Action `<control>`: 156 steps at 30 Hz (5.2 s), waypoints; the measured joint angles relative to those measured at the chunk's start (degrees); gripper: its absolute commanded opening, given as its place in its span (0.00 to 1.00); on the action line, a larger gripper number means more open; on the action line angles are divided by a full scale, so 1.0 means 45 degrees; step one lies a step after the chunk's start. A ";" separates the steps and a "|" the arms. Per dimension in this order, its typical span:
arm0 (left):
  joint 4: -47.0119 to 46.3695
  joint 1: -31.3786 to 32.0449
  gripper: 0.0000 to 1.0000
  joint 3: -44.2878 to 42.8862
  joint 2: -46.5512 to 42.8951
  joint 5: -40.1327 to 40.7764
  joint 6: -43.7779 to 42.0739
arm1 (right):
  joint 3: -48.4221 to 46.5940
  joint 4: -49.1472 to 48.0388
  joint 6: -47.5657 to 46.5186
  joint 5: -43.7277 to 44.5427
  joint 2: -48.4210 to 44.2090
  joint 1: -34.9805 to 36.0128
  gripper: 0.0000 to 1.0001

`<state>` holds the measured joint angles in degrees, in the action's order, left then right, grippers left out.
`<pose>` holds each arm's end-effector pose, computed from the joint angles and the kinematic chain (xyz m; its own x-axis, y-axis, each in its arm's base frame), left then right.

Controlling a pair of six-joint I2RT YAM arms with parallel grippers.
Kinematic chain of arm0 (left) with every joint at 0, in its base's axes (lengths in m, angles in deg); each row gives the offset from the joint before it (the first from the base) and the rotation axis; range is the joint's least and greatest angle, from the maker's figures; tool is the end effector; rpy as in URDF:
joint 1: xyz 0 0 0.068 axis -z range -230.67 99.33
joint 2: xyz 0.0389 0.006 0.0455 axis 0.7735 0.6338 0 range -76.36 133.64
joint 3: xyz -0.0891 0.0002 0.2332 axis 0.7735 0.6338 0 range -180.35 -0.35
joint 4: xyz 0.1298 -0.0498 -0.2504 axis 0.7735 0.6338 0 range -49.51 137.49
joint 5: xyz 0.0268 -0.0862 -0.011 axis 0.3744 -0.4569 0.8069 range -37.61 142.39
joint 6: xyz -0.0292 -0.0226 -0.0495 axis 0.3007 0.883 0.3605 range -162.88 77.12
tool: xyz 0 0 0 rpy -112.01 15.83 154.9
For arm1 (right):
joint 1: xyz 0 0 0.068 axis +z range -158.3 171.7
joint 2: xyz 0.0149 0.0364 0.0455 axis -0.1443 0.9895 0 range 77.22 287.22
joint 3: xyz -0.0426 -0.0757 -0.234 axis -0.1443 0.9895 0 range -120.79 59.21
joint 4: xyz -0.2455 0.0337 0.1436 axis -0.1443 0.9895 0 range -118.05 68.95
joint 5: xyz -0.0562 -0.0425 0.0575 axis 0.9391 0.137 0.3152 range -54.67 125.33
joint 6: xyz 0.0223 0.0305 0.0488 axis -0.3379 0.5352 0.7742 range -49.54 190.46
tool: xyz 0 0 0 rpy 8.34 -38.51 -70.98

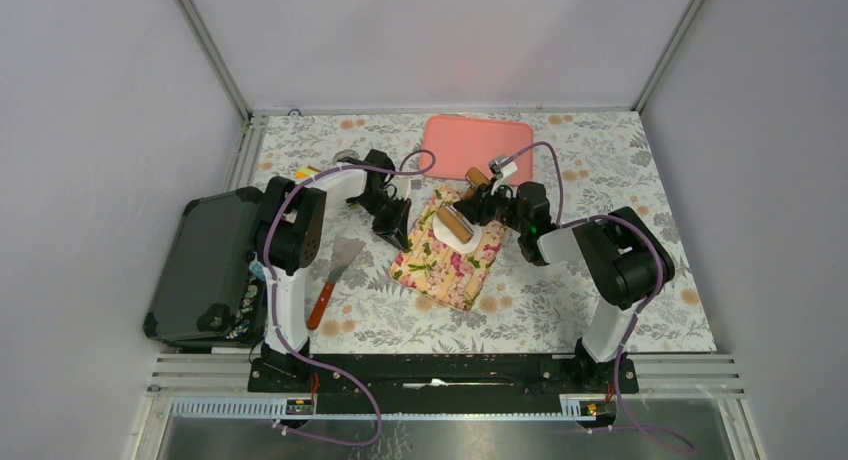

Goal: Roll out the dumpling wrappers from the dough
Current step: Flatten out the dough on the work surface.

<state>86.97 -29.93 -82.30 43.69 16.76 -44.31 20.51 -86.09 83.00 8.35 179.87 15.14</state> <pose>0.3658 -0.1675 0.0896 -0.9223 0.3709 -0.1091 0.3625 0.7316 -0.5774 0.3225 0.1628 0.1182 -0.2592 0.0985 -0.9608 -0.7297 0.6318 0.2616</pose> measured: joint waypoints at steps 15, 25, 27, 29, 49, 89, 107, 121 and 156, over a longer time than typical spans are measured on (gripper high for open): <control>-0.0010 -0.0005 0.00 0.0000 0.0000 -0.0005 -0.0019 | 0.1297 -0.1404 0.0563 0.2234 -0.0384 0.0714 0.00; -0.0015 -0.0005 0.00 0.0000 0.0000 -0.0005 -0.0015 | 0.1234 -0.1219 0.0544 0.2550 -0.0379 0.1073 0.00; -0.0015 -0.0005 0.00 0.0000 0.0000 -0.0005 -0.0015 | 0.1239 -0.1219 0.0520 0.2579 -0.0379 0.1156 0.00; -0.0010 -0.0005 0.00 0.0000 0.0000 -0.0005 -0.0010 | 0.1248 -0.1229 0.0500 0.2647 -0.0379 0.1258 0.00; -0.0015 -0.0010 0.00 0.0000 0.0000 -0.0010 -0.0010 | 0.1161 -0.1564 0.0544 0.2778 0.0039 0.1865 0.00; -0.0209 -0.0044 0.00 0.0165 -0.0097 -0.0083 0.0005 | 0.1282 -0.1972 0.1025 0.2404 0.0301 0.2545 0.00; -0.0233 -0.0087 0.00 0.0170 -0.0097 -0.0083 0.0058 | -0.1681 0.7320 -0.1030 -0.3876 -0.3381 0.0753 0.00; -0.0359 -0.0185 0.00 0.0223 -0.0155 -0.0068 0.0049 | 0.0000 0.4789 -0.0797 -0.2409 -0.6883 -0.2579 0.00; -0.0010 -0.0379 0.00 -0.0049 0.0029 -0.0175 -0.0287 | 0.0024 -0.2176 0.0627 -0.2127 0.1175 -0.0272 0.00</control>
<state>86.93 -31.64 -82.52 43.82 15.97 -45.60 20.62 -95.89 85.82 -1.22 185.16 13.92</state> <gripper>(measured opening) 0.041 0.349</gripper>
